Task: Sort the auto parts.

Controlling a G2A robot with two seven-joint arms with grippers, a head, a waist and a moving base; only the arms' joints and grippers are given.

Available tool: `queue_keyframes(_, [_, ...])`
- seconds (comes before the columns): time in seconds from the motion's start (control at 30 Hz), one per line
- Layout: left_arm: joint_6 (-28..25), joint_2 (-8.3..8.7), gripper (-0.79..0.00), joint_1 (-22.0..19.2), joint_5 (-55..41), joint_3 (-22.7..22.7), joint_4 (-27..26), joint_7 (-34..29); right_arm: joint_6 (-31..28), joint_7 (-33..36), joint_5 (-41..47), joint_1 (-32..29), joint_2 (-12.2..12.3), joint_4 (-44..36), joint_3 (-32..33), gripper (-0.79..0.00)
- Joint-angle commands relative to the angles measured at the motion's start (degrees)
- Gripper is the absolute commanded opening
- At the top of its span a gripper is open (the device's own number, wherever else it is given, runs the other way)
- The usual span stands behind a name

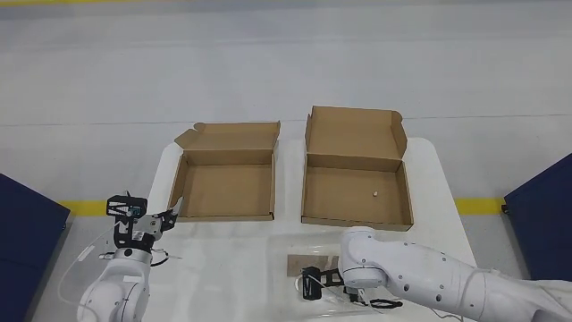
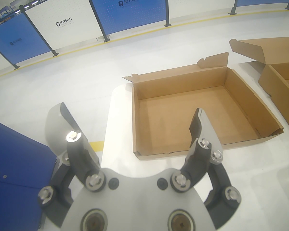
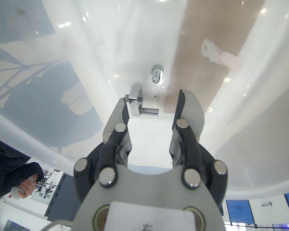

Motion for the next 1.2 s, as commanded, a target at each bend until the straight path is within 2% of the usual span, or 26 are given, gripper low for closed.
queue_keyframes(0.0, [0.0,0.0,0.0,0.0,0.0,0.0,0.0,0.0,0.1,0.1,-0.1,-0.1,-0.1,0.1,0.0,-0.486])
queue_keyframes(0.17, [0.0,0.0,0.0,0.0,0.0,0.0,0.0,0.0,-0.3,-0.3,0.2,-0.3,-0.1,0.3,0.0,-0.486])
queue_keyframes(0.27, [0.0,0.0,0.0,0.0,0.0,0.0,0.0,0.0,-0.6,-0.6,0.3,-0.4,-0.1,0.5,0.0,-0.539])
queue_keyframes(0.37, [0.0,0.0,0.0,0.0,0.0,0.0,0.0,0.0,-0.9,-0.9,0.4,-0.5,-0.1,0.7,0.0,-0.637])
queue_keyframes(0.4, [0.0,0.0,0.0,0.0,0.0,0.0,0.0,0.0,-0.9,-0.9,0.4,-0.5,-0.1,0.7,0.0,-0.711])
queue_keyframes(0.47, [0.0,0.0,0.0,0.0,0.0,0.0,0.0,0.0,-0.9,-0.9,0.4,-0.6,-0.1,0.8,0.0,-0.785])
queue_keyframes(1.17, [0.0,0.0,0.0,0.0,0.0,0.0,0.0,0.0,0.0,0.0,2.7,1.0,0.2,1.2,1.2,-0.785])
